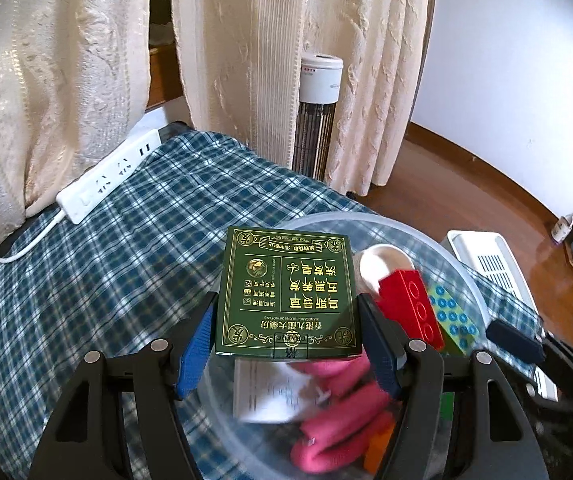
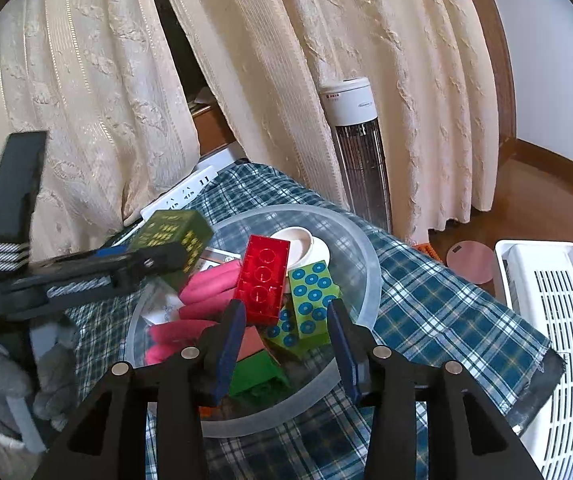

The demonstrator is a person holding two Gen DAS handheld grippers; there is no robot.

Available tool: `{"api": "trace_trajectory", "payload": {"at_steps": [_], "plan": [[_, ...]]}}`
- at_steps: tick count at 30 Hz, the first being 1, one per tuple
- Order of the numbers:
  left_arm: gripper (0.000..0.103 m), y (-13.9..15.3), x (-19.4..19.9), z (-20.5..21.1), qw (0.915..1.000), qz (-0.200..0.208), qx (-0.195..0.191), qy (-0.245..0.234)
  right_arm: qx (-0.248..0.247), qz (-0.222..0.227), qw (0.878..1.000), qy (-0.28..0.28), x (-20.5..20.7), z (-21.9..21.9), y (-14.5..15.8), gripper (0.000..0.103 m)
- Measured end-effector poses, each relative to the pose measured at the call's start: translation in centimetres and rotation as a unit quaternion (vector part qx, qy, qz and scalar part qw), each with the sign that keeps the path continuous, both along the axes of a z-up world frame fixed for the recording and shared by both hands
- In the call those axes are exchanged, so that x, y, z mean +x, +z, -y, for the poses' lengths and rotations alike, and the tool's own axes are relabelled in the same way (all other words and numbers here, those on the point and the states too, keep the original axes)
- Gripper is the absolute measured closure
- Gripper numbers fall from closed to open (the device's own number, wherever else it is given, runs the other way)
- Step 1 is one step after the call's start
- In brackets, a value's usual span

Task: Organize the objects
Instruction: 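Lower the red brick into the bowl with the right gripper while the left lowers the green box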

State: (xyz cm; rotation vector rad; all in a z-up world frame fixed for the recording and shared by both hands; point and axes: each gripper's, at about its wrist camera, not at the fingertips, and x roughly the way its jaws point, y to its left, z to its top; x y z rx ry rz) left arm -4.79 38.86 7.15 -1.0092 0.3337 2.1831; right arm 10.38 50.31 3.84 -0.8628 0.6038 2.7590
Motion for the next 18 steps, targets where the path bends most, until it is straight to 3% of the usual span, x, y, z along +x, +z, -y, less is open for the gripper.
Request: {"api": "trace_trajectory", "payload": {"at_steps": [18], "plan": [[0.033,-1.2,-0.8,-3.2,0.9993,0.026,-0.005,-0.027,-0.005,-0.005,1.0,0.004,0.1,-0.3,0.0,0.058]]}}
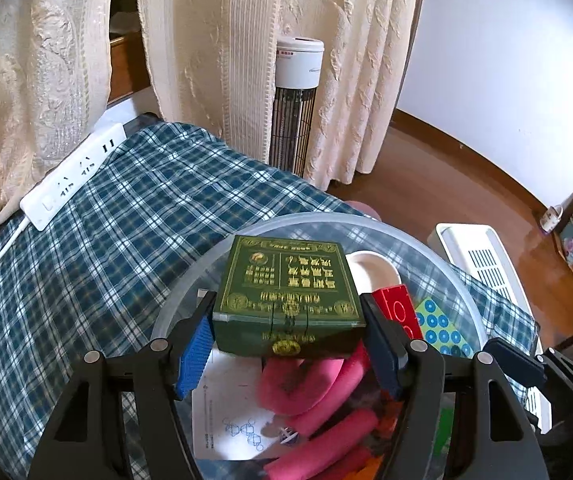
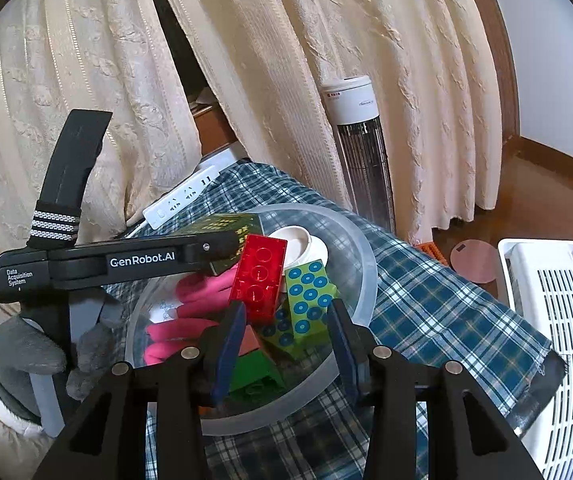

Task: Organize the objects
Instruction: 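Lower the red brick into the bowl with the right gripper while the left lowers the green box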

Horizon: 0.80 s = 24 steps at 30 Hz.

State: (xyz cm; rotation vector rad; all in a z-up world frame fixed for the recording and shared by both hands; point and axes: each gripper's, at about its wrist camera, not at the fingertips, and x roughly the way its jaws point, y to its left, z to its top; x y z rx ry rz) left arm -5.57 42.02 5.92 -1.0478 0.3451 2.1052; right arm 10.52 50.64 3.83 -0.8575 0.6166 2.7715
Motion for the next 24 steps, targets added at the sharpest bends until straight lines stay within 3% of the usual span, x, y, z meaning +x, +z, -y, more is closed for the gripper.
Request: {"api": "trace_trajectory", "payload": {"at_steps": [13,16,18,21,24], "plan": [[0.033,1.6,1.6,2.7,0.9998,-0.007,0.019,0.002,0.005,-0.005,1.0,-0.001,0.6,1.1,0.7,0.055],[0.029,2.0,2.1,3.9,0.9997,-0.01,0.021,0.009,0.007,-0.007,1.0,0.004,0.8,1.8,0.9,0.05],[0.023,2.1,2.4,4.7,0.9995,-0.017,0.016,0.021,0.008,-0.007,1.0,0.006,0.9,2.2,1.0,0.041],[0.022,2.2,3.1,6.0,0.999,-0.027,0.015,0.033,0.006,-0.006,1.0,0.007,1.1,2.7,1.0,0.029],[0.018,2.4,3.9,7.2,0.9985,-0.036,0.015,0.039,0.002,-0.002,1.0,0.004,1.2,3.1,1.0,0.023]]}}
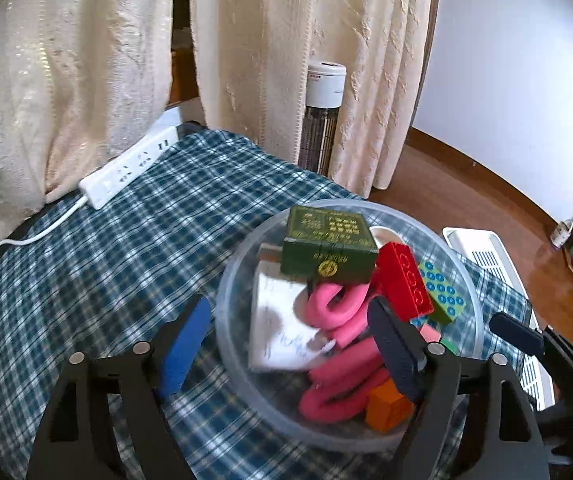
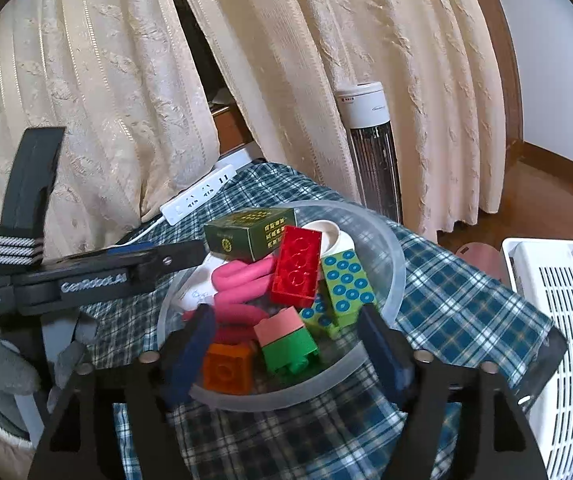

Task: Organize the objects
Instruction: 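Open both grippers and withdraw them from the bowl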

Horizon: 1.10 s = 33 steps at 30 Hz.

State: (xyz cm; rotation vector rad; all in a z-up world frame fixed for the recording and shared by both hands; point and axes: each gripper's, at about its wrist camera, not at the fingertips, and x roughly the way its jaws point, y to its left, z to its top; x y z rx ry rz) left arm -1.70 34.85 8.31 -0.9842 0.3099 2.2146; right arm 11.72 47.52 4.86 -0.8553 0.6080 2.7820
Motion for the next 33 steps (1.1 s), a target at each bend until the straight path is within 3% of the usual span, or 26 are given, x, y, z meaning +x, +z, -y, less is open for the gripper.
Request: {"api": "trace_trajectory", "payload": {"at_steps": [3,12,33], "plan": [[0.016,0.2,0.7,0.9,0.9999,-0.01,0.0,0.005,0.001,0.005,1.0,-0.004,0.1,0.5,0.0,0.012],[0.015,0.8,2.6,2.9,0.9995,-0.03,-0.003,0.007,0.027,0.017,0.999,-0.018,0.8,2.4,0.5,0.003],[0.011,2.0,4.8,6.2,0.9973,-0.07,0.011,0.022,0.096,0.041,0.993,-0.055,1.3,5.0,1.6,0.001]]}}
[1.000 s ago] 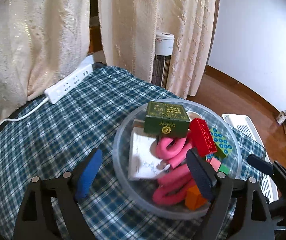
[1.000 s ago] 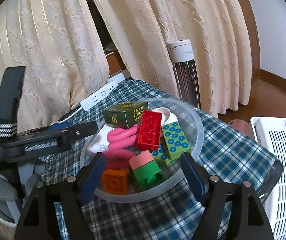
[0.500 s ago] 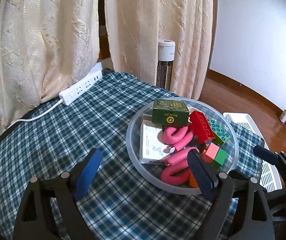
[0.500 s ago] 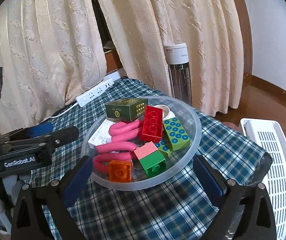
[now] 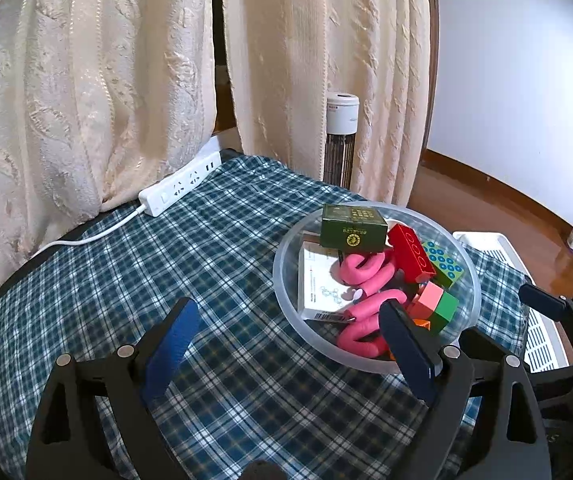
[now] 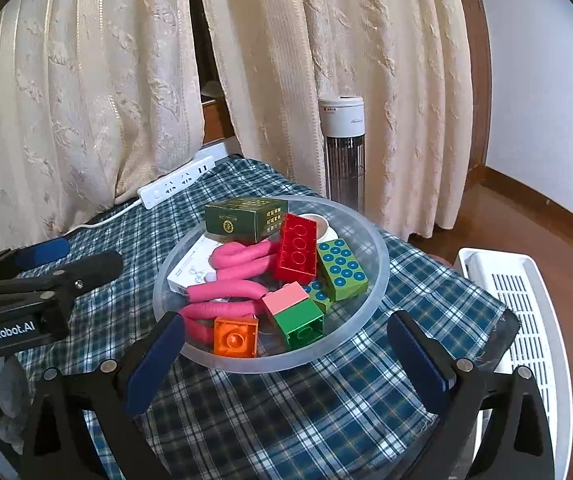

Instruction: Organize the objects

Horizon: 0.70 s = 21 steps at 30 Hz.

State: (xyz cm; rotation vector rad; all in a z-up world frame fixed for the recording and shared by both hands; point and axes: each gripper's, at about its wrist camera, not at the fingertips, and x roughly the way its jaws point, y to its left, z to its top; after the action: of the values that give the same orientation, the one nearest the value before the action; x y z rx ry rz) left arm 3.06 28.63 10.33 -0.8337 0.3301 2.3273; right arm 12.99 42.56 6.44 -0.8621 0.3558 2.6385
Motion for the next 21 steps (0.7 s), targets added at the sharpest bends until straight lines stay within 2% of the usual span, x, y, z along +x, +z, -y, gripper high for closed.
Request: {"api": "trace_trajectory", "payload": {"at_steps": [8,10,15,21], "plan": [[0.01,-0.2,0.2,-0.2,0.9995,0.023,0.005,-0.022,0.008,0.009,1.0,-0.003,0.1,0.2,-0.2,0.001],[0.004,-0.3,0.2,-0.4,0.9993,0.028,0.003,-0.025,0.006,0.012,1.0,-0.004,0.1,0.1,-0.4,0.001],[0.003,-0.8,0.7,-1.2,0.9993,0.018,-0.018,-0.027,0.004,0.014,1.0,-0.005,0.1,-0.2,-0.6,0.001],[0.003,-1.1,1.2,-1.6,0.9991,0.009,-0.023,-0.036,0.007,0.019,1.0,-0.008,0.2,-0.4,-1.0,0.001]]}}
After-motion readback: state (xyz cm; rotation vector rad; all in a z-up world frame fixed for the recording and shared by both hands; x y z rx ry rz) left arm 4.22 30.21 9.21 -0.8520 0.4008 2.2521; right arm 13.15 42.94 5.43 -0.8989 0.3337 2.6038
